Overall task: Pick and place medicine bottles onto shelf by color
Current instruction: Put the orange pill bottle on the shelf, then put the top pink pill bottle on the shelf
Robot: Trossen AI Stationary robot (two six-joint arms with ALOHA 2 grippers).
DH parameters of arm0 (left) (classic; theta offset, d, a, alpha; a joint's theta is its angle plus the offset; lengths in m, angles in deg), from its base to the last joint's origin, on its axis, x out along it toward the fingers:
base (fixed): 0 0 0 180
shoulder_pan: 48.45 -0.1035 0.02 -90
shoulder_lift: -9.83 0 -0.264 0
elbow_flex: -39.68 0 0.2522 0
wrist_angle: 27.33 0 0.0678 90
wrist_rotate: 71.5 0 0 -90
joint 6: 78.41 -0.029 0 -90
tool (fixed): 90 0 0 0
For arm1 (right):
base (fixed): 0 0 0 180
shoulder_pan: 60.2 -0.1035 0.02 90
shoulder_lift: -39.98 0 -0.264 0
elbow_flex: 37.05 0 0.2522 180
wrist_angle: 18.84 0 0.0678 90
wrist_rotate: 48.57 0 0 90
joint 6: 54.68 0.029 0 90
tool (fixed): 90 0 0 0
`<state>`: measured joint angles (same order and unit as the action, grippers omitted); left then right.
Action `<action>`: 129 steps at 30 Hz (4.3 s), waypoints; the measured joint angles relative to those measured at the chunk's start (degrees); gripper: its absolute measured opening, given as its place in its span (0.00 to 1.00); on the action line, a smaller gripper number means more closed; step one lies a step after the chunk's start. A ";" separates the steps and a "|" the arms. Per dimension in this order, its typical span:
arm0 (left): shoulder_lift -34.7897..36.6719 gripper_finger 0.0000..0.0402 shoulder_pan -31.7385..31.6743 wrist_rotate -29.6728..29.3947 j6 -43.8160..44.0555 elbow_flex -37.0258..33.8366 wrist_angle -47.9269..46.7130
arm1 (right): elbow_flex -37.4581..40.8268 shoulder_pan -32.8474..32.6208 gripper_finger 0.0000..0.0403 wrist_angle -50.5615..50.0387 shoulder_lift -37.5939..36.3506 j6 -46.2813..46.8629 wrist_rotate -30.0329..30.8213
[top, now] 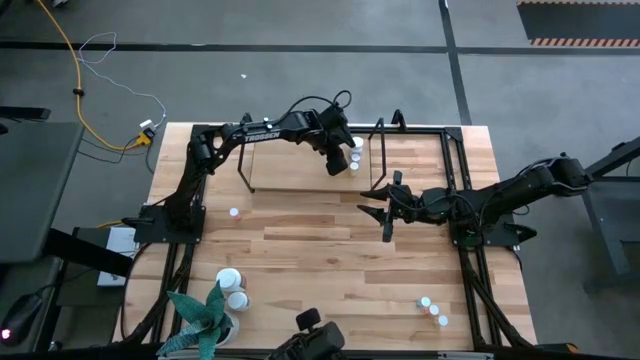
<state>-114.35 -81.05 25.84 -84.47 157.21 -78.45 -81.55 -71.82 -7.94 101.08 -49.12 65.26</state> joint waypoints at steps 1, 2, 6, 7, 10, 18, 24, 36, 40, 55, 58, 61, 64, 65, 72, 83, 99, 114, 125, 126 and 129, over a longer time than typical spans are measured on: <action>0.02 0.28 0.00 0.02 -0.11 0.00 -0.15 | 0.00 0.00 0.39 0.00 0.00 0.00 0.00; 0.02 0.29 0.00 0.02 -0.11 0.00 -0.03 | 0.00 0.02 0.39 0.00 0.00 0.00 0.01; 0.00 0.34 0.11 -0.02 -0.09 -0.09 1.68 | 0.00 0.00 0.39 0.00 0.00 0.00 0.02; 0.00 0.34 0.11 -0.02 -0.11 -0.09 1.91 | 0.00 0.02 0.39 0.02 0.00 0.00 0.01; 0.00 0.37 0.13 -0.41 -0.13 -0.09 2.12 | 0.00 0.00 0.39 0.02 0.00 0.00 0.01; 0.00 0.40 0.11 -2.43 -0.13 -0.11 4.08 | 0.00 0.00 0.39 0.01 0.00 0.00 0.00; 0.05 0.44 0.40 -2.41 -0.07 -0.10 4.35 | 0.00 0.02 0.39 0.00 0.00 0.00 0.00; 0.52 0.50 0.43 -2.45 -0.11 5.55 -6.42 | 0.00 0.00 0.39 0.00 0.00 -0.02 0.02; 0.55 0.50 0.24 -3.36 -0.03 10.22 -14.75 | 0.00 0.00 0.39 0.00 0.00 0.00 0.02; 19.03 0.49 6.73 0.79 5.98 -0.59 -7.24 | 0.00 0.00 0.39 -0.28 0.00 -0.01 -0.24; 27.68 0.49 9.19 0.66 7.67 -11.88 2.90 | 0.00 0.01 0.39 -0.40 0.00 0.00 -0.24; 37.25 0.49 11.67 0.59 9.88 -25.03 13.02 | 0.00 0.00 0.39 -0.44 0.00 0.00 -0.25; 46.35 0.49 14.32 0.52 11.51 -37.93 21.18 | 0.00 0.00 0.39 -0.46 0.00 0.71 -0.24; 49.23 0.49 15.23 0.42 12.28 -41.71 22.55 | 0.00 0.00 0.39 -0.46 0.02 0.94 -0.24; 63.96 0.49 20.47 -0.07 15.08 -55.32 15.54 | 0.00 0.02 0.39 -0.61 0.00 1.05 -0.24; 71.65 0.49 25.77 -3.49 32.82 -55.47 -15.91 | 0.00 0.01 0.39 -0.67 0.00 1.07 -0.24; 64.63 0.49 25.88 -10.00 42.57 -55.47 -29.11 | 0.00 0.00 0.39 -1.28 0.00 1.09 -0.22; 55.57 0.62 25.97 -12.71 38.96 -55.47 -29.46 | 0.00 0.00 0.39 -1.36 0.02 1.09 -0.22; 54.17 0.69 24.79 -16.99 44.58 -63.69 -28.83 | 0.00 0.02 0.39 -1.75 0.02 1.09 -0.22; 54.50 0.69 24.38 -17.03 44.83 -64.56 -28.76 | 0.00 0.00 0.39 -1.75 0.02 1.09 -0.22; 56.05 0.69 23.07 -17.48 44.87 -65.97 -26.99 | 0.00 0.01 0.39 -1.76 0.02 1.45 -0.22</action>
<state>-58.30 -57.98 8.36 -39.60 91.23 -105.45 -81.55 -71.81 -9.70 101.10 -47.68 65.04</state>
